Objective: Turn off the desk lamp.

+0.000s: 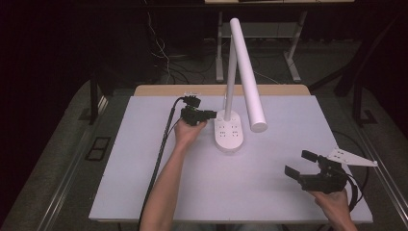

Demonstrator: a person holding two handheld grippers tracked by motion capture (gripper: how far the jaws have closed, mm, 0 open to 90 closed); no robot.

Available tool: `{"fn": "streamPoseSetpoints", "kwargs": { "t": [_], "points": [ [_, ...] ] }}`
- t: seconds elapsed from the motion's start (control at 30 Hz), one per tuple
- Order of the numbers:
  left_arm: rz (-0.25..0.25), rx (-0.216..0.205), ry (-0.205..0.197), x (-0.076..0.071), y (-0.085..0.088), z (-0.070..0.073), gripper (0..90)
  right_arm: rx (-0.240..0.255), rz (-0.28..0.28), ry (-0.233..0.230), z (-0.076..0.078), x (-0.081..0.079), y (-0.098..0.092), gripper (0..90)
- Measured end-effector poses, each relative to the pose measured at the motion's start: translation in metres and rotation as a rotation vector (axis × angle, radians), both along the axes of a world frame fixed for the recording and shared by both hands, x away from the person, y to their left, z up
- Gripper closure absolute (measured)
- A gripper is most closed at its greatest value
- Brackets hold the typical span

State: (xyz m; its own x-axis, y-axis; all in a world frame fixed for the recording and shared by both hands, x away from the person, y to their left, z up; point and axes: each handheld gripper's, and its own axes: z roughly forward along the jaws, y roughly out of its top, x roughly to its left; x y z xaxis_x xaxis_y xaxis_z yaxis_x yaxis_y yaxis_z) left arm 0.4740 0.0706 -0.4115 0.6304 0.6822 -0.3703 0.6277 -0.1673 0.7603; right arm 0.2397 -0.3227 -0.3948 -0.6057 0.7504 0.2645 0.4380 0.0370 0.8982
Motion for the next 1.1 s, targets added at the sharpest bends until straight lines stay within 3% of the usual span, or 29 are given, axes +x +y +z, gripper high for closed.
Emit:
{"fn": "streamPoseSetpoints", "kwargs": {
  "t": [0.3,0.43,0.63,1.1],
  "points": [
    [-0.023,-0.026,-0.027,-0.018,0.022,0.013,41.3,-0.004,0.005,0.001,-0.001,0.001,0.001,0.5],
    [-0.036,-0.013,-0.041,-0.025,0.031,0.018,29.6,-0.005,0.006,0.006,-0.001,0.002,0.002,0.5],
    [-0.034,-0.031,-0.056,-0.033,0.044,0.021,22.5,-0.006,0.008,0.006,-0.002,0.002,0.004,0.5],
    [-0.024,0.001,-0.118,-0.063,0.074,0.040,12.8,-0.011,0.010,0.009,-0.002,0.001,0.006,0.5]
  ]
}}
